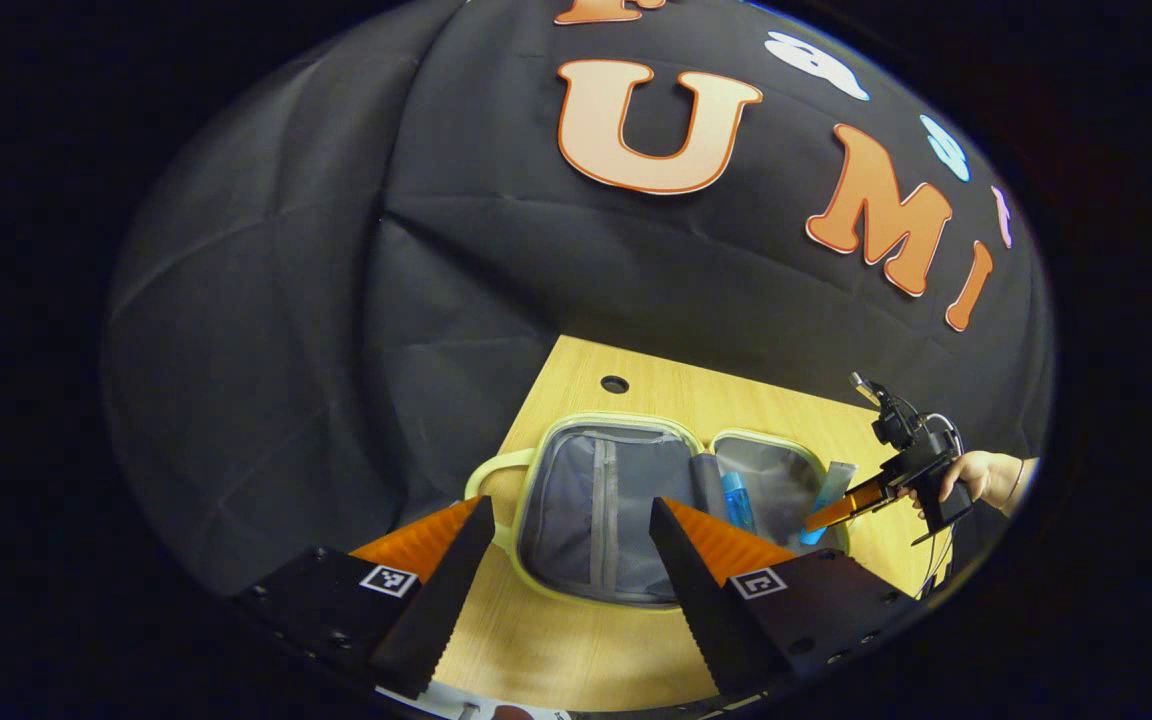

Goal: First open the suitcase, pack the skin care products into it, and then close the suitcase.

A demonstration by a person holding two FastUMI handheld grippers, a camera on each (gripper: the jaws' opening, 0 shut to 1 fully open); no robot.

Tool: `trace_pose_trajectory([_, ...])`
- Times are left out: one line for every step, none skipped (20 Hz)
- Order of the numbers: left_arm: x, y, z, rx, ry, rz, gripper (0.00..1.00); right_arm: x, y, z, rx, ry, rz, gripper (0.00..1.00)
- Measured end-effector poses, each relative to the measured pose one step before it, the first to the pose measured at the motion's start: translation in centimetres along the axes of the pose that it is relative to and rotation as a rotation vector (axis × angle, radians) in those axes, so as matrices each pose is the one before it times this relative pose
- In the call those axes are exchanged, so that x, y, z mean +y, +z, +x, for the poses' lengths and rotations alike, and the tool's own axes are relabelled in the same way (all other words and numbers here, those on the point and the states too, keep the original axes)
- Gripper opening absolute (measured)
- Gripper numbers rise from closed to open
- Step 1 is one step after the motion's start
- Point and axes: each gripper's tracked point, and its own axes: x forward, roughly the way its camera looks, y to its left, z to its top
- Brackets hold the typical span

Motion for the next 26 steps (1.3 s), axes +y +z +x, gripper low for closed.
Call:
trace_pose_trajectory([0.136,-0.243,-0.067,0.00379,0.00225,-0.00072,0.97,-0.283,0.312,0.267,-0.00270,-0.01054,0.02001,0.36])
trace_pose_trajectory([0.128,-0.022,-0.012,0.00159,0.00035,-0.00200,0.97,-0.081,0.083,0.176,0.00000,-0.00200,0.02458,0.36])
trace_pose_trajectory([-0.063,-0.071,-0.071,0.00273,-0.00284,0.00014,0.97,0.075,-0.044,0.069,0.00902,0.00319,0.01987,0.42])
trace_pose_trajectory([-0.016,-0.060,-0.051,0.00129,-0.00360,0.00242,0.97,-0.246,0.155,-0.083,-0.00839,-0.00986,0.00337,0.45])
trace_pose_trajectory([0.084,-0.024,0.056,0.00088,-0.00350,0.00177,0.97,-0.110,0.339,-0.041,-0.01363,-0.00544,-0.00115,0.49])
trace_pose_trajectory([0.007,-0.028,0.153,0.00142,-0.00466,0.00155,0.97,0.602,-0.246,-0.393,0.00075,0.02325,0.00306,0.61])
trace_pose_trajectory([-0.011,-0.121,0.166,0.00347,-0.00201,-0.00053,0.97,0.459,0.104,-0.558,-0.01149,0.01337,-0.00470,0.72])
trace_pose_trajectory([0.036,0.006,0.137,0.00077,-0.00221,0.00102,0.97,0.549,0.059,-0.462,-0.01555,0.00980,-0.01016,0.94])
trace_pose_trajectory([0.194,-0.120,0.355,0.00320,0.00014,-0.00030,0.97,0.444,0.022,-0.421,-0.01460,0.00957,-0.00784,0.95])
trace_pose_trajectory([0.289,-0.069,0.370,0.00292,-0.00402,-0.00318,0.97,0.396,0.050,-0.630,-0.02101,0.01398,-0.00639,0.95])
trace_pose_trajectory([0.302,-0.289,0.419,0.01269,-0.00235,-0.00856,0.97,0.337,0.162,-0.898,-0.02486,0.01289,-0.00018,0.96])
trace_pose_trajectory([0.396,-0.282,0.352,0.01157,-0.00185,-0.00954,0.97,0.730,0.292,-0.818,-0.02777,0.02303,0.00275,0.95])
trace_pose_trajectory([0.685,-0.341,0.496,0.00810,0.00232,-0.01333,0.97,1.035,0.120,-0.849,-0.02480,0.03221,-0.00124,0.96])
trace_pose_trajectory([0.744,-0.163,0.600,0.00320,-0.00117,-0.01457,0.97,1.011,0.058,-0.778,-0.02269,0.02423,-0.00043,0.96])
trace_pose_trajectory([0.997,-0.273,0.732,0.00771,0.00508,-0.01392,0.97,0.860,-0.044,-0.807,-0.02455,0.02171,-0.00390,0.96])
trace_pose_trajectory([1.198,-0.248,0.821,0.00578,0.01012,-0.01313,0.97,0.566,-0.002,-0.749,-0.02434,0.01171,-0.00926,0.95])
trace_pose_trajectory([1.204,-0.262,0.985,0.01338,0.01383,-0.01861,0.97,0.258,-0.230,-0.802,-0.02114,0.00391,-0.01163,0.95])
trace_pose_trajectory([1.181,-0.023,1.099,0.00056,0.00618,-0.02188,0.97,0.151,-0.493,-0.848,-0.00452,0.00169,-0.01592,0.95])
trace_pose_trajectory([1.004,0.029,1.190,0.00026,-0.00064,-0.02846,0.97,-0.088,-0.580,-0.741,0.00159,-0.00061,-0.01197,0.95])
trace_pose_trajectory([0.680,-0.083,1.273,0.00458,-0.01432,-0.03045,0.97,-0.286,-0.494,-0.659,-0.00223,-0.00730,-0.00418,0.96])
trace_pose_trajectory([0.732,-0.355,1.134,0.00685,-0.01673,-0.03401,0.98,-0.384,-0.326,-0.499,-0.00217,-0.00688,0.00538,0.96])
trace_pose_trajectory([0.403,-0.259,1.245,0.00619,-0.02761,-0.03038,0.97,-0.392,-0.411,-0.353,-0.00044,-0.00369,0.01427,0.96])
trace_pose_trajectory([0.478,-0.430,1.398,0.01055,-0.02226,-0.02072,0.98,-0.454,-0.288,-0.369,0.00187,-0.00536,0.02053,0.96])
trace_pose_trajectory([0.534,-0.292,1.222,0.00278,-0.01552,-0.01394,0.97,-0.525,-0.210,-0.304,-0.00175,-0.00647,0.02203,0.96])
trace_pose_trajectory([0.552,-0.317,1.196,0.00643,-0.01470,-0.01705,0.97,-0.615,-0.267,-0.175,-0.00207,-0.00781,0.01799,0.96])
trace_pose_trajectory([0.292,-0.244,0.871,0.00328,-0.01682,-0.02126,0.98,-0.741,-0.138,-0.154,0.00025,-0.01278,0.01391,0.96])
